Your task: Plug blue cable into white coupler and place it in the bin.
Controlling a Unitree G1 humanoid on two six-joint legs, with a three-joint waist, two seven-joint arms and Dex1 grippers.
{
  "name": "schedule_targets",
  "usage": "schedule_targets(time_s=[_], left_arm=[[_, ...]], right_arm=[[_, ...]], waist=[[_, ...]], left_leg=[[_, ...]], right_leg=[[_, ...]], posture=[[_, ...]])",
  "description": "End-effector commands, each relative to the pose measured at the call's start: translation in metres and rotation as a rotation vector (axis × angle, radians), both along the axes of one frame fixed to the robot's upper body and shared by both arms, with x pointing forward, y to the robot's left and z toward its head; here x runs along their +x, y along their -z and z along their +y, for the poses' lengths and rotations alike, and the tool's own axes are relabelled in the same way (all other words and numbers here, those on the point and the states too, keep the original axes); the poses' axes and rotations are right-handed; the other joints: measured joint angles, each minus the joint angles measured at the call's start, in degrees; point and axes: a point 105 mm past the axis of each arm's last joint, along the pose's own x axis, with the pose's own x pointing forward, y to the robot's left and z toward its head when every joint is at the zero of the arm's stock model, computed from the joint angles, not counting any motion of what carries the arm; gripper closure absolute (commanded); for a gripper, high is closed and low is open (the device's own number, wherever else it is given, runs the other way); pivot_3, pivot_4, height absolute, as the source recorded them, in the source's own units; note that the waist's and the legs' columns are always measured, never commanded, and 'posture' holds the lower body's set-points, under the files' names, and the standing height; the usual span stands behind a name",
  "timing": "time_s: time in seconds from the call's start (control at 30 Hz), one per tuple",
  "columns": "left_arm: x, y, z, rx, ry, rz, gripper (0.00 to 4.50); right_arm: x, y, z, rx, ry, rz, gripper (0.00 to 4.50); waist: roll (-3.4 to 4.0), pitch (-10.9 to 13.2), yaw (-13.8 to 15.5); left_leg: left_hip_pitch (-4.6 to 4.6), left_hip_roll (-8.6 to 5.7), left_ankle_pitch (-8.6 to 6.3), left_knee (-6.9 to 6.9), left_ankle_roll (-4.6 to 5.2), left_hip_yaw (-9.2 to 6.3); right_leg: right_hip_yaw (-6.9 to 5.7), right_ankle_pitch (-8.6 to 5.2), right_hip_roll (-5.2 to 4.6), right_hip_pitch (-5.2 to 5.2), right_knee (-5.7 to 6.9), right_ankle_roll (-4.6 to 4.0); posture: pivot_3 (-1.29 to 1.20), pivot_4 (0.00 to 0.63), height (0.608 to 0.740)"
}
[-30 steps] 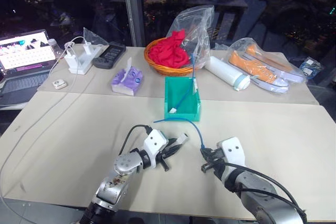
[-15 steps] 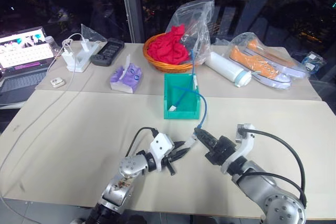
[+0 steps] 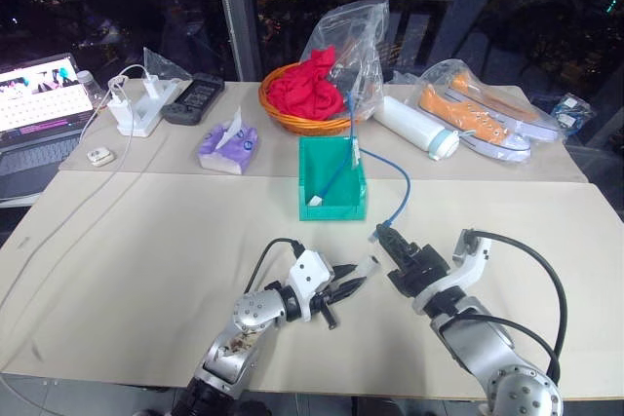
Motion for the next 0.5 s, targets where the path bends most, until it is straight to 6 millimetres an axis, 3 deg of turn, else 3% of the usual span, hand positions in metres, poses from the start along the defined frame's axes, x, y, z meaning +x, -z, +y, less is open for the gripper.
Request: schedule_targets(time_s=[0.03,0.5], left_arm=[[0.001,-0.008,-0.001,-0.019,-0.001,-0.037,3.91],[0.005,-0.014,-0.003,-0.056,-0.014,-0.054,3.91]], right_arm=[[-0.001,-0.011,-0.004,0.055,0.019,-0.041,4.5],[-0.007,0.006,-0.018,-0.003,0.118,-0.054,4.5]], waist=[[0.0,0.0,0.05],[0.01,0.0,0.11]], left_leg=[[0.0,0.0,-0.01,0.03,0.02,0.0],[0.08,-0.01,-0.08,0.21,0.16,0.0]], right_leg=[[0.0,0.0,0.0,0.0,0.08,0.0],[0.03,0.0,0.02,0.03,0.33,-0.01]], posture=[[0.0,0.15,0.722],[0.0,0.15,0.722]])
